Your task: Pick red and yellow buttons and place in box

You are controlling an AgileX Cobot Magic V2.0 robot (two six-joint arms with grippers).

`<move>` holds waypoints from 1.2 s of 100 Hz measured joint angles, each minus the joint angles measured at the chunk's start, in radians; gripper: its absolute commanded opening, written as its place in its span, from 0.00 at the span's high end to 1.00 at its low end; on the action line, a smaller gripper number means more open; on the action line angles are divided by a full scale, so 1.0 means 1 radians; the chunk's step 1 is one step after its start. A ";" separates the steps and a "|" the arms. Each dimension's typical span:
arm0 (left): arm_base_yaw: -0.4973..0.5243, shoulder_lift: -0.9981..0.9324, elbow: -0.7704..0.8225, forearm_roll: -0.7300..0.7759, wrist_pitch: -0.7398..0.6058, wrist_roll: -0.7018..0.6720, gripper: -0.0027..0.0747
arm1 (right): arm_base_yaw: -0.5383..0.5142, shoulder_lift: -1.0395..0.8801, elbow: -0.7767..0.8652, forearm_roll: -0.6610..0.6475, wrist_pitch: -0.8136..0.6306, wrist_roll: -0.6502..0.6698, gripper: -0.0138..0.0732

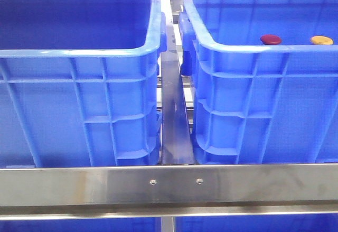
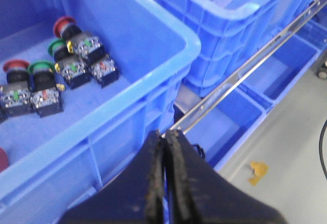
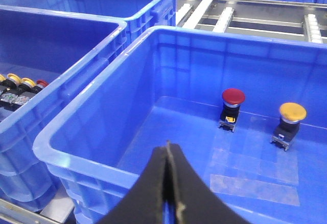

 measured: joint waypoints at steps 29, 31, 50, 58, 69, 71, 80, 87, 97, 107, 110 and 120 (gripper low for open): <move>0.154 -0.091 0.099 -0.013 -0.129 0.000 0.99 | 0.000 0.000 0.000 0.000 0.000 0.000 0.92; 0.167 -0.102 0.114 -0.013 -0.150 0.000 0.99 | 0.000 0.000 0.000 0.000 0.000 0.000 0.92; 0.314 -0.226 0.244 -0.037 -0.314 0.067 0.99 | 0.000 0.000 0.000 0.000 0.002 0.000 0.92; 0.394 -0.282 0.292 -0.054 -0.342 0.109 0.99 | 0.000 0.000 0.000 0.000 0.002 0.000 0.92; 0.494 -0.360 0.346 -0.061 -0.358 0.130 0.99 | 0.000 0.000 0.000 0.000 0.002 0.000 0.92; 0.513 -0.374 0.356 -0.061 -0.361 0.131 0.99 | 0.000 0.000 0.000 0.000 0.002 0.000 0.92; 0.588 -0.430 0.400 -0.061 -0.370 0.137 0.99 | 0.000 0.000 0.000 0.000 0.004 0.000 0.92; 0.641 -0.469 0.436 -0.059 -0.384 0.139 0.99 | 0.000 0.000 0.000 0.000 0.004 0.000 0.92; 0.707 -0.516 0.487 -0.057 -0.411 0.139 0.99 | 0.000 0.000 0.000 0.000 0.004 0.000 0.92; 0.758 -0.546 0.535 -0.057 -0.423 0.128 0.99 | 0.000 0.000 0.000 0.000 0.004 0.000 0.92; 0.764 -0.549 0.536 -0.057 -0.415 0.118 0.99 | 0.000 0.000 0.000 0.000 0.004 0.000 0.92; 0.776 -0.549 0.536 -0.057 -0.455 0.084 0.99 | 0.000 0.000 0.000 0.000 0.004 0.000 0.92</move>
